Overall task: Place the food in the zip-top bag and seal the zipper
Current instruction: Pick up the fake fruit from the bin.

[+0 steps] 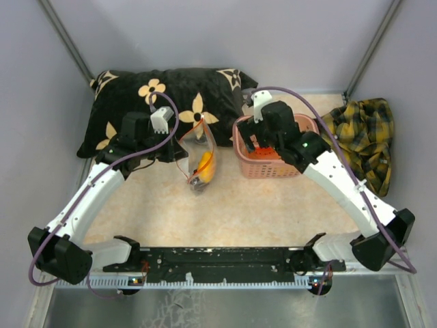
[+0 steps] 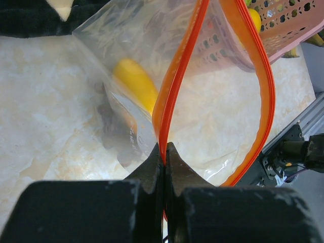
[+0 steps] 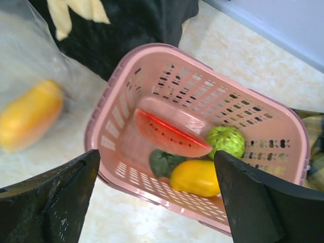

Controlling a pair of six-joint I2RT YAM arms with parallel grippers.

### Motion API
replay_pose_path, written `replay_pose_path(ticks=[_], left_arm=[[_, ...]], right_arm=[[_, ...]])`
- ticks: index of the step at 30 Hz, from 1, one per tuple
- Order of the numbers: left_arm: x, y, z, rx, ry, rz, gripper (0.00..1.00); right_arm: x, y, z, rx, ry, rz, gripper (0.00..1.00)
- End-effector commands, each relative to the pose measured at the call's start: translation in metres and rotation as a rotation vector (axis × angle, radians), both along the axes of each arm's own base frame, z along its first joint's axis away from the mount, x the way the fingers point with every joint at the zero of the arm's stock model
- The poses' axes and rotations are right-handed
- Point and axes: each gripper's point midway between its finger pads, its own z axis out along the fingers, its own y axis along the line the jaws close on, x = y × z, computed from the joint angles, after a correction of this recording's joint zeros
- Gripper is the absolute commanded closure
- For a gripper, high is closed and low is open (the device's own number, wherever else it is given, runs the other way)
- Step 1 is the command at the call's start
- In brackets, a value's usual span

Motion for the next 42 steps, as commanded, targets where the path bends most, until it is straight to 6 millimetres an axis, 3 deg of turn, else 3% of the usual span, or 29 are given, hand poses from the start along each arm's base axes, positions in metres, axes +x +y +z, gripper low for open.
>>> replay_pose_path(ticks=[1,7,17,27,37,42], left_arm=[[-0.001,-0.003,0.004,-0.021,-0.013,-0.026,1.00],[-0.001,-0.004,0.003,-0.021,-0.011,-0.027,1.00],[-0.003,-0.007,0.004,-0.036,-0.009,-0.047,1.00],[-0.004,-0.006,0.007,-0.036,-0.019,-0.044,1.00],[-0.002,-0.005,0.004,-0.030,-0.014,-0.040,1.00],[-0.002,-0.006,0.003,-0.032,-0.009,-0.044,1.00]], right_arm=[[0.011,-0.020,0.011,-0.117,-0.102,0.072,0.04],[0.025,-0.043,-0.022,-0.222,0.022,0.133,0.02],[0.038,-0.057,-0.100,-0.333,0.218,0.369,0.04],[0.056,-0.041,-0.161,-0.419,0.324,0.598,0.11],[0.070,-0.034,-0.202,-0.412,0.381,0.679,0.13],[0.067,-0.035,-0.221,-0.371,0.418,0.689,0.16]])
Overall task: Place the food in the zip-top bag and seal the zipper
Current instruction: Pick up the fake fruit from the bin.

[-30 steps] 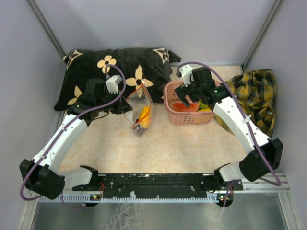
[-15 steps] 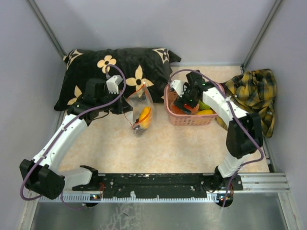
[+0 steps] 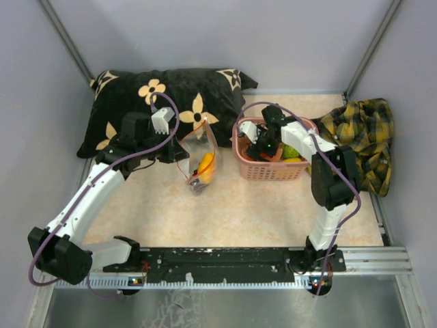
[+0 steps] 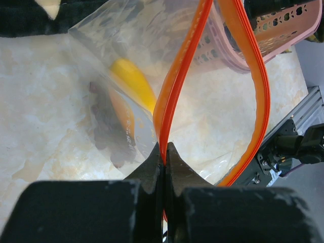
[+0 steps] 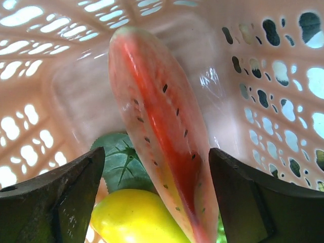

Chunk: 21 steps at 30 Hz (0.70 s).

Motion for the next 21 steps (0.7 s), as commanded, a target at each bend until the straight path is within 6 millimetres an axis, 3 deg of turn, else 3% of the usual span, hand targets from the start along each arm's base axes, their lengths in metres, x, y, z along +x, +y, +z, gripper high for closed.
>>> replay_pose_path(ticks=[1,14,21], left_arm=[[0.002,-0.002,0.002,-0.014,-0.017,-0.015,1.00],[0.001,-0.003,0.001,-0.018,-0.011,-0.019,1.00],[0.001,-0.002,0.002,-0.019,-0.015,-0.015,1.00]], right_arm=[[0.010,0.004,-0.002,0.055,-0.013,0.024,0.20],[0.007,-0.006,-0.036,0.068,0.031,-0.039,0.33],[0.013,-0.002,-0.038,0.099,0.026,-0.074,0.46]])
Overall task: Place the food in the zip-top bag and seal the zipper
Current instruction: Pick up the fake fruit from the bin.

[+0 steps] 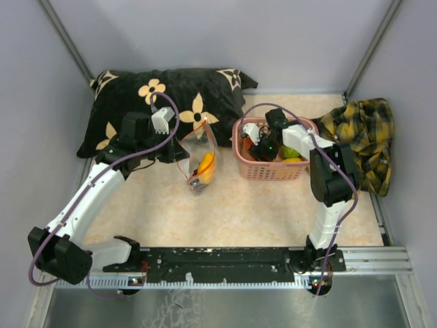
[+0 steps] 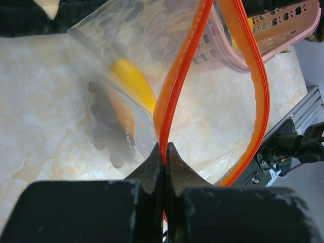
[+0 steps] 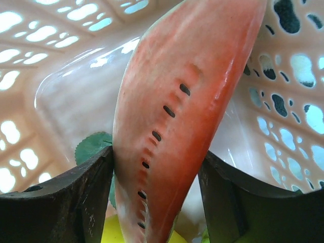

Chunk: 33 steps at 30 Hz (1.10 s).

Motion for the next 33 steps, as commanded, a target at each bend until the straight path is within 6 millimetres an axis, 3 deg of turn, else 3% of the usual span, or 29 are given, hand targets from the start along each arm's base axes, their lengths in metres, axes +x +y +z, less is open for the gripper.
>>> replay_pose_path(ticks=[1,9,12,20,21,24,33], left_arm=[[0.002,-0.001,0.002,-0.017,-0.016,-0.012,1.00],[0.002,-0.002,0.002,-0.017,-0.018,-0.011,1.00],[0.002,-0.001,0.003,-0.017,-0.018,-0.009,1.00],[0.002,-0.002,0.002,-0.017,-0.017,-0.011,1.00],[0.002,-0.002,0.002,-0.018,-0.015,-0.010,1.00],[0.002,-0.002,0.002,-0.018,-0.016,-0.010,1.00],[0.003,-0.002,0.000,-0.017,-0.012,-0.009,1.00]], right_arm=[[0.012,0.002,-0.005,0.029,-0.021,-0.040,0.50],[0.016,0.002,0.024,0.075,-0.089,-0.136,0.78],[0.017,-0.001,0.036,0.086,-0.126,-0.184,0.84],[0.016,-0.007,0.066,0.128,-0.220,-0.288,0.92],[0.017,-0.008,0.080,0.141,-0.255,-0.303,0.94],[0.018,-0.013,0.094,0.157,-0.287,-0.369,1.00],[0.011,-0.026,0.130,0.226,-0.369,-0.560,1.00]])
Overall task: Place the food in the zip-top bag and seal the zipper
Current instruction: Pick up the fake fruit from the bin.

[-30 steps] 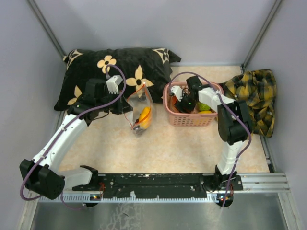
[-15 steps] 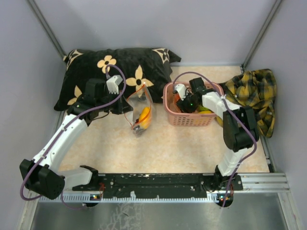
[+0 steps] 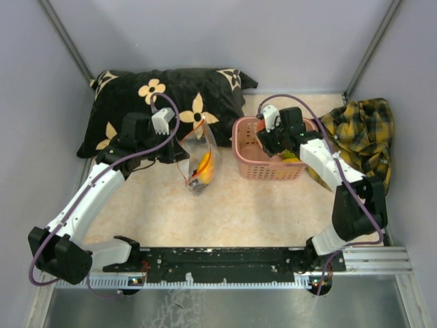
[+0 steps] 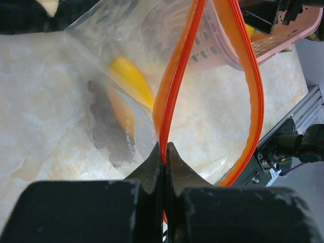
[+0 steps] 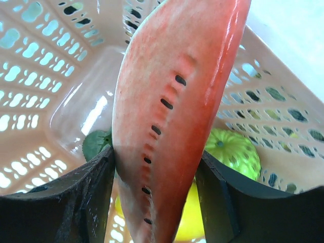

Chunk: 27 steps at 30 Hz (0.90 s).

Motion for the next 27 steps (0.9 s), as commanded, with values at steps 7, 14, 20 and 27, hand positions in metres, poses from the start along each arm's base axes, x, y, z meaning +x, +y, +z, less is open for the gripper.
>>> replay_pose_path(ticks=[7,14,20,27], left_arm=[[0.003,-0.004,0.000,-0.020,-0.007,-0.015,1.00],[0.003,-0.003,0.003,-0.021,-0.017,-0.014,1.00],[0.004,-0.003,0.006,-0.022,-0.027,-0.012,1.00],[0.005,-0.002,0.014,-0.026,-0.049,-0.006,1.00]], right_arm=[[-0.008,-0.012,0.075,0.128,-0.201,-0.234,1.00],[-0.029,0.013,0.126,0.205,-0.331,-0.230,1.00],[-0.043,0.043,0.171,0.338,-0.436,-0.210,1.00],[-0.071,0.096,0.223,0.585,-0.529,-0.127,1.00]])
